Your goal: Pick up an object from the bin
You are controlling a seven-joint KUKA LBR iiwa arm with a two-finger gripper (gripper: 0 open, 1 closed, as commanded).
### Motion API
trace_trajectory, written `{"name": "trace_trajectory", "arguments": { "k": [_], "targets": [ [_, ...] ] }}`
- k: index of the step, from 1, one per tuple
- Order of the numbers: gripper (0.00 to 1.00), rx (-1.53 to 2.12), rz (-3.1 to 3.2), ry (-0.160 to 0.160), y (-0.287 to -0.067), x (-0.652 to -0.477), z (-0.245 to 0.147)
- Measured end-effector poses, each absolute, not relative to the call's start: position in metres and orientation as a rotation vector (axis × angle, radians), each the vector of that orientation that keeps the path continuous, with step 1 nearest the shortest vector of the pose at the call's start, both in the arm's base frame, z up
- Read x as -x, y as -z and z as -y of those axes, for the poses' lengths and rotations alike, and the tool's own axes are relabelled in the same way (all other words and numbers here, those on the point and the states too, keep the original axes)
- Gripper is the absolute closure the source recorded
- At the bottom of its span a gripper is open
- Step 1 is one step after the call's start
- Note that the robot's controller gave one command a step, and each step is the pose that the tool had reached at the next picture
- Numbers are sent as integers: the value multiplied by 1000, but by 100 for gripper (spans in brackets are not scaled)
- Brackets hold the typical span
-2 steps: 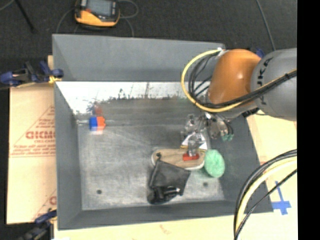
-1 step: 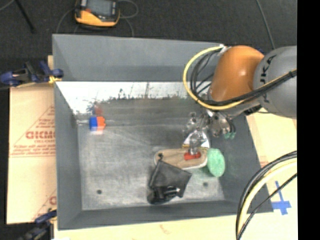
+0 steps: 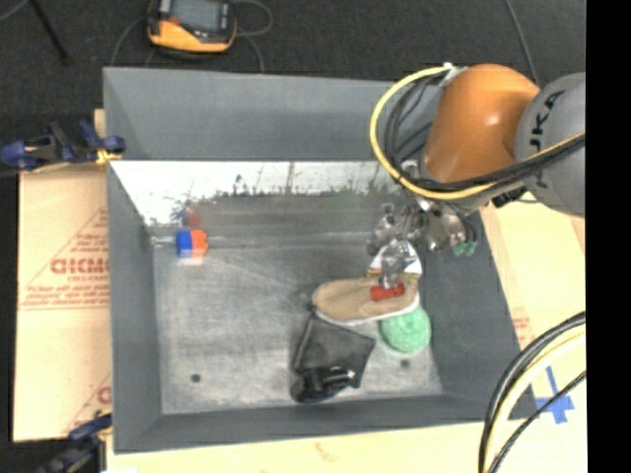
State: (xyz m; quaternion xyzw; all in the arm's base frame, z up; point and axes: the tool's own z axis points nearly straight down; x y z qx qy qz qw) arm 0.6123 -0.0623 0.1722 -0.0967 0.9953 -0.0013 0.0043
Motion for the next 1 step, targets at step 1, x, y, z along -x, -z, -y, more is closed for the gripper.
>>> {"name": "trace_trajectory", "arguments": {
  "k": [1],
  "targets": [
    [100,303,-3131,0,-218,-604,63]
  ]
}}
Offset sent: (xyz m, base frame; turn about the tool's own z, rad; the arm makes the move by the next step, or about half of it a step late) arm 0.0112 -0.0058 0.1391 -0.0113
